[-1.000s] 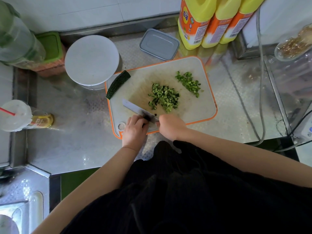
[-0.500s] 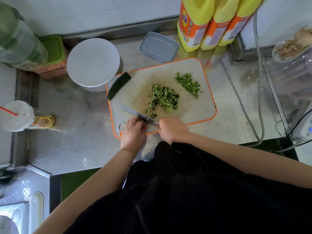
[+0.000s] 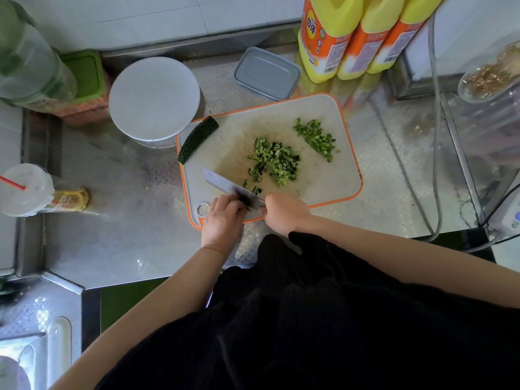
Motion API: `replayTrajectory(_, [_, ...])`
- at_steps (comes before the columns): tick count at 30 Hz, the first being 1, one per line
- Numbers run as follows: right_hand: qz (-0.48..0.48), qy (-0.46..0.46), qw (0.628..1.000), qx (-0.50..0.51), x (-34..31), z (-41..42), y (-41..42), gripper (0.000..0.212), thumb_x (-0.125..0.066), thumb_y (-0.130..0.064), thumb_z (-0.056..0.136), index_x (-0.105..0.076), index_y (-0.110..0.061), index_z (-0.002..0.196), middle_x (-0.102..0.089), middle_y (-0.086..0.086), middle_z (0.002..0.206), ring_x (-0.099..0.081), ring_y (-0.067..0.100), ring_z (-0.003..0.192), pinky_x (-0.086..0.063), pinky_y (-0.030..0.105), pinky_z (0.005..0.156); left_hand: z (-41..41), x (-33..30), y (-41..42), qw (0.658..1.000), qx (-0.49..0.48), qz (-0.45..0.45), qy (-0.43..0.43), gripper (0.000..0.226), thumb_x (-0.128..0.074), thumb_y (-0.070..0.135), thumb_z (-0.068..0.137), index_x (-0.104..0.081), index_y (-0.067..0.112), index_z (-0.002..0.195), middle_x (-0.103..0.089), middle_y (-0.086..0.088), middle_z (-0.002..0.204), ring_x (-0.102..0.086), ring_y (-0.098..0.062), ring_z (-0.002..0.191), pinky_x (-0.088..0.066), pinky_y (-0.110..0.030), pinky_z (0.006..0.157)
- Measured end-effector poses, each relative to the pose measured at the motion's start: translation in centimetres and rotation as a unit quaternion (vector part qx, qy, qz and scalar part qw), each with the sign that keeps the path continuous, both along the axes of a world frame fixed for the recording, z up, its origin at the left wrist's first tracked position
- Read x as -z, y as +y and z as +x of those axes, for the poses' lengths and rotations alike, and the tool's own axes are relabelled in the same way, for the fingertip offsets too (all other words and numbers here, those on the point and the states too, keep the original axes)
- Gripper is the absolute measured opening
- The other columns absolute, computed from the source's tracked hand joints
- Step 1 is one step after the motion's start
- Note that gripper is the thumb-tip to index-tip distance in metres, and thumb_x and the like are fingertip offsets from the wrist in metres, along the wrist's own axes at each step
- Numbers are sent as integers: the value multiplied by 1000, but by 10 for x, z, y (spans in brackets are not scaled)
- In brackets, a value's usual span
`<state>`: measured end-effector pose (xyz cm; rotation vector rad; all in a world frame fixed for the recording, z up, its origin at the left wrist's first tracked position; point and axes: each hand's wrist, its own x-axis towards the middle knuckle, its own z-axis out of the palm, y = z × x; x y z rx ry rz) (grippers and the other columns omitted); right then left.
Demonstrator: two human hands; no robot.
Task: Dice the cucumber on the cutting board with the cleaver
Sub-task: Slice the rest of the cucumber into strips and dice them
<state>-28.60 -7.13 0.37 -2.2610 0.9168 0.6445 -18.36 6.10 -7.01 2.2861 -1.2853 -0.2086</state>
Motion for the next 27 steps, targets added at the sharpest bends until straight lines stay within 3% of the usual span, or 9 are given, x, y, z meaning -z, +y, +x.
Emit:
replayTrajectory(4, [21,-22,998,50,2,-5,-4,27,-45,-31,98,-56,-7,102,-61,11,96,-58,28,89,-38,33,67,0,-3,0,1000,11,-11,-1,23,-52,21,88,-68,6,82,-62,-9,89,-57,-30,81,-46,-36,68])
replayTrajectory(10, [-36,-47,998,18,-8,-7,-4,29,-40,-32,100,-55,-8,103,-55,7,86,-56,28,83,-37,32,64,-2,-4,6,1000,8,-2,-14,26,-51,26,87,-67,5,84,-60,-11,93,-55,-32,81,-47,-39,66])
replayTrajectory(16, [-23,-34,999,-30,-13,-4,8,27,-40,-29,100,-54,-7,107,-62,12,99,-60,32,92,-38,33,65,-3,-4,7,1000,-1,29,3,33,-47,28,86,-68,3,83,-61,-13,93,-58,-36,81,-51,-42,59])
replayTrajectory(22, [-29,-7,998,-47,-9,1,10,17,-43,-18,98,-56,-7,101,-59,9,87,-52,26,73,-39,31,60,-2,-2,8,999,-3,32,17,33,-48,29,88,-70,4,84,-62,-10,94,-57,-35,80,-50,-41,60])
replayTrajectory(27, [-31,2,998,-56,-3,7,13,7,-47,-9,93,-53,-8,89,-54,5,77,-54,26,70,-41,31,58,-2,-1,9,999,-2,32,23,32,-49,29,89,-70,5,86,-61,-9,94,-57,-33,82,-50,-40,60])
